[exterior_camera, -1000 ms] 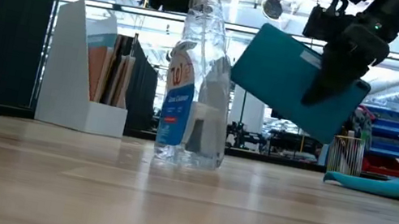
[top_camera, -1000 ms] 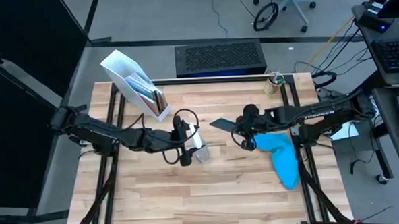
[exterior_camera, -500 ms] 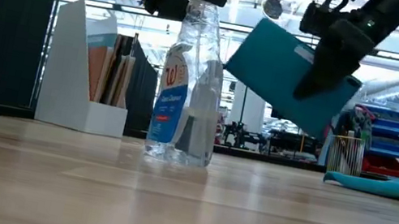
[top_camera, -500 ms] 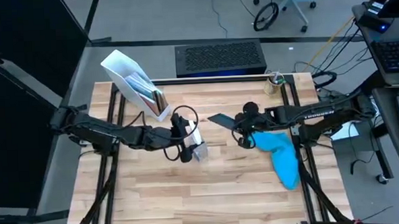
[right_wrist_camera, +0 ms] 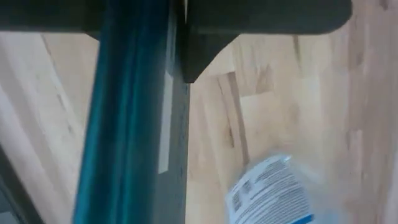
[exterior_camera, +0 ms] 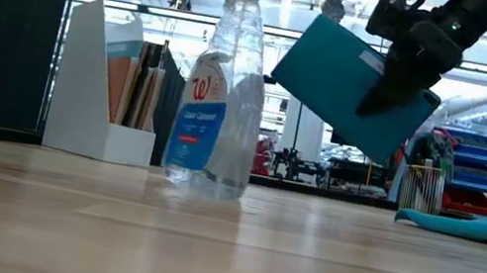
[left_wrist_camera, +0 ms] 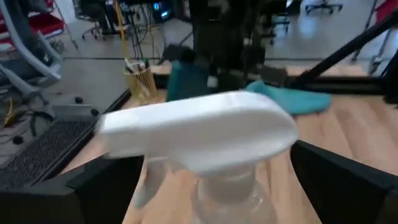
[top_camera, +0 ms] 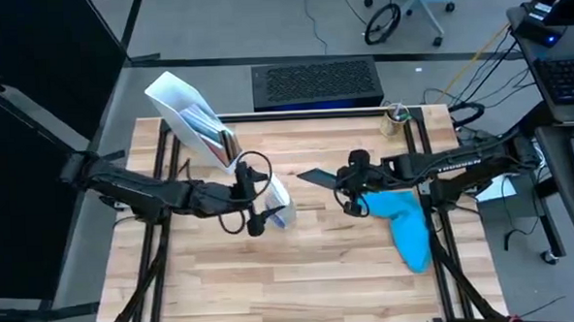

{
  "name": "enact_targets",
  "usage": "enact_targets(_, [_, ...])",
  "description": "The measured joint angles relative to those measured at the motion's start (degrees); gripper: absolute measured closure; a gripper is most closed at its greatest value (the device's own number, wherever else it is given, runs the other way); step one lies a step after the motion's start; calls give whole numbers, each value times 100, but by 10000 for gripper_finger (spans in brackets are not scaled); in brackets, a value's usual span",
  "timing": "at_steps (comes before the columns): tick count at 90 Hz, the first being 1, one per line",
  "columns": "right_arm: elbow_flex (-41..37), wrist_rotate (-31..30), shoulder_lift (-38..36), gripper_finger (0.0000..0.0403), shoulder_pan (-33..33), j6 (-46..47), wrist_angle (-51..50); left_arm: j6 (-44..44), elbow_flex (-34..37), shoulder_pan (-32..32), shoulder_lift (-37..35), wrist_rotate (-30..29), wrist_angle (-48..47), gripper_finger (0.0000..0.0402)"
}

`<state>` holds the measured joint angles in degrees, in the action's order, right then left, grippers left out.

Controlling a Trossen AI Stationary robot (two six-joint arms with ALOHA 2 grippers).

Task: Apply microfiber cloth
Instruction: Spray the back of the tablet with the spray cleaning bottle, then wipe the back of the tablet with the blue microfiber cloth

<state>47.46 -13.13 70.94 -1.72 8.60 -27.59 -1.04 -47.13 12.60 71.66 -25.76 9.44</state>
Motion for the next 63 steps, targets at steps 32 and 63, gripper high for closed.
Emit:
enact_targets(32, [0, -4, 2, 390, 11, 122, -142, -147, -15, -20, -566, -556, -947, 15])
enact_targets(63, [994, -60, -31, 390, -134, -296, -1024, 290, -1204, 4, -783, 223, -664, 15])
